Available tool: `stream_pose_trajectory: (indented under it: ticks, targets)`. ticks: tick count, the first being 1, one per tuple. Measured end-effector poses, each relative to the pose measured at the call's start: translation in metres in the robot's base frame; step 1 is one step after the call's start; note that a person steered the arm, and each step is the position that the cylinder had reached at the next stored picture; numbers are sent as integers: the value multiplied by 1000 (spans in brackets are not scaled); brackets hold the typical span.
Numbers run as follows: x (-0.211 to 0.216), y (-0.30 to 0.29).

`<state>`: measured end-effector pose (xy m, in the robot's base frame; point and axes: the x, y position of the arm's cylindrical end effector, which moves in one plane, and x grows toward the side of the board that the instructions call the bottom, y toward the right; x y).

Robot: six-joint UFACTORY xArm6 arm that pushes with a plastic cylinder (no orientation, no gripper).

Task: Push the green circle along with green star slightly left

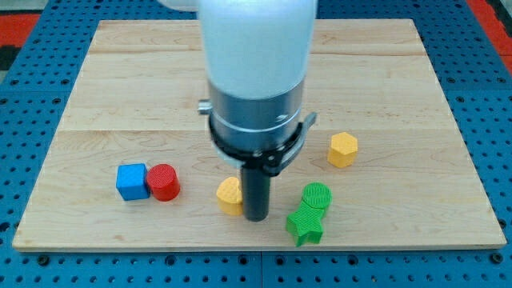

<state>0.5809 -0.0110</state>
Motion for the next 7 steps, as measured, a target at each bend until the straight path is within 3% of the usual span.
stream_pose_trajectory:
  ticks: [3, 4, 5, 6, 7]
  targets:
    - [-17, -27]
    - [-22, 0]
    - [-54, 27]
    - [-52, 60]
    - [-50, 139]
